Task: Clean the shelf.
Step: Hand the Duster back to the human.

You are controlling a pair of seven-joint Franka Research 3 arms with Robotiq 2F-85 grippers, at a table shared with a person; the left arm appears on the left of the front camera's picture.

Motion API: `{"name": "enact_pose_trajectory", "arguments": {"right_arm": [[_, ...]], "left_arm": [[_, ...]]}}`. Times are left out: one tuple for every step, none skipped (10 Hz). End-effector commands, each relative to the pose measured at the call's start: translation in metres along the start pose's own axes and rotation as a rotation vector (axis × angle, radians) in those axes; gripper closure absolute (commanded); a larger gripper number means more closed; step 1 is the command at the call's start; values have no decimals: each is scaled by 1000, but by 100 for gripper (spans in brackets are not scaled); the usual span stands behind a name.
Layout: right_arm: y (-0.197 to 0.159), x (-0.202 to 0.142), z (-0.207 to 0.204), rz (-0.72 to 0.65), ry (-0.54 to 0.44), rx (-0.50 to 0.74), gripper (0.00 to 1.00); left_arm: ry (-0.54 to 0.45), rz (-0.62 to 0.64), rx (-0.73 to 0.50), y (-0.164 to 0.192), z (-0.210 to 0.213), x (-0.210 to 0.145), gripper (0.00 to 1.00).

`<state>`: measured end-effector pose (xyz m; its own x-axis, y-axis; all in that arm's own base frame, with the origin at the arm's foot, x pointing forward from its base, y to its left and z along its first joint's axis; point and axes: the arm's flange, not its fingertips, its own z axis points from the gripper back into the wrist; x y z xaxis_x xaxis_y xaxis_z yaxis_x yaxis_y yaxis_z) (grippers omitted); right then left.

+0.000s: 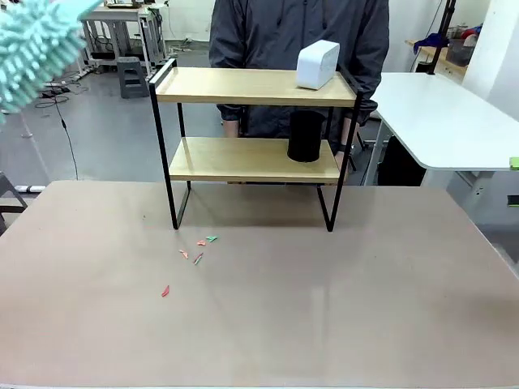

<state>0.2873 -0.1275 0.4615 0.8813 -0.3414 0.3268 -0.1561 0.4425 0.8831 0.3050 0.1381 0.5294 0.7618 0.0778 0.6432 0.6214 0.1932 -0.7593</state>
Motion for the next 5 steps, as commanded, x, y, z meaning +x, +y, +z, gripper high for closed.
{"name": "enact_pose_trajectory", "arguments": {"right_arm": [[7,-9,9,74,65,64,0],[7,-9,9,74,65,64,0],[7,-9,9,74,65,64,0],[7,-9,9,74,65,64,0],[7,-9,9,74,65,64,0]], "left_arm": [[-279,425,186,64,-1,10,100],[-208,539,224,92,2,5,100],[-185,649,275,124,2,1,100],[-139,748,331,142,0,-6,100],[-129,430,287,120,21,-15,90]]}}
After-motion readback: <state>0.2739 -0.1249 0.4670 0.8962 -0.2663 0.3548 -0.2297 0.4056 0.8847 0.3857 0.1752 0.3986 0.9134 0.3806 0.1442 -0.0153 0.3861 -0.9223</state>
